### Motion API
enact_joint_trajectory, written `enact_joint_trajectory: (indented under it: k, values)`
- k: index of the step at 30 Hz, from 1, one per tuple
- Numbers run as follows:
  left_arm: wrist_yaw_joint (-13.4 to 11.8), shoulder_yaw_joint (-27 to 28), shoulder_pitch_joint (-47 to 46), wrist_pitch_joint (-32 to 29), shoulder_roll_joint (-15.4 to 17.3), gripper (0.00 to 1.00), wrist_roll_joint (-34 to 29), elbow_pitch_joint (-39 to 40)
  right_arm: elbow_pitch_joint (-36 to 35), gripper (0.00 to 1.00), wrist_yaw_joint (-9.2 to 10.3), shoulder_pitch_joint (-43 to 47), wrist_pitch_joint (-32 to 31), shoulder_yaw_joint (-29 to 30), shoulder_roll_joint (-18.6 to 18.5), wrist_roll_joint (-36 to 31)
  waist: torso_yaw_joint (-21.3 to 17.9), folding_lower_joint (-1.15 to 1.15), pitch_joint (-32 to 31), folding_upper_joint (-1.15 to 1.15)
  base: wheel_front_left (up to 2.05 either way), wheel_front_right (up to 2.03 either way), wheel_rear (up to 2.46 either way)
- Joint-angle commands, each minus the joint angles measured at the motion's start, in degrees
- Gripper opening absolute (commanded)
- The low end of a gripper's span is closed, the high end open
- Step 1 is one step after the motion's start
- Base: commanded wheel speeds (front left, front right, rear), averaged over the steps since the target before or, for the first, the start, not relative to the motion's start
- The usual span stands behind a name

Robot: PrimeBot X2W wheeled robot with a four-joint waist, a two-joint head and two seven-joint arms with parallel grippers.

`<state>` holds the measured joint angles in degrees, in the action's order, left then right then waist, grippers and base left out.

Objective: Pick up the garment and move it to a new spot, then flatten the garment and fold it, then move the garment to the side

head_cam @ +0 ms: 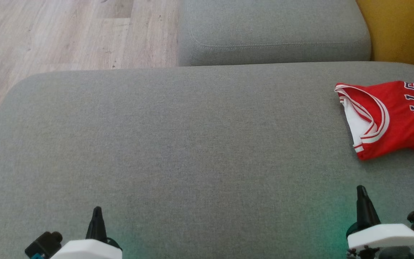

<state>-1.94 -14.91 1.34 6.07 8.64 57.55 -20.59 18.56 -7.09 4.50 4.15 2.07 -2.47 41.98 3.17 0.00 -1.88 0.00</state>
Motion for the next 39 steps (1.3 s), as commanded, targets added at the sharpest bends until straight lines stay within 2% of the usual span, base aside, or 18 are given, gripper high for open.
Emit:
enact_joint_trajectory:
  k: [1,39]
  values:
    - [0.5,1.9,-3.5,-0.2,0.1,0.0,1.2,2.0,-2.1,0.0,-0.17,-3.3,-0.3,-0.1,-0.2,1.8,-0.1,0.0,0.0,0.0,0.0,0.0,0.0]
    - [5.1,11.9,-5.5,-6.5,-2.9,0.0,18.3,4.3,-3.4,0.0,-0.28,-7.1,-5.6,2.2,-0.3,26.6,-1.6,0.0,1.1,0.0,0.0,0.0,0.0]
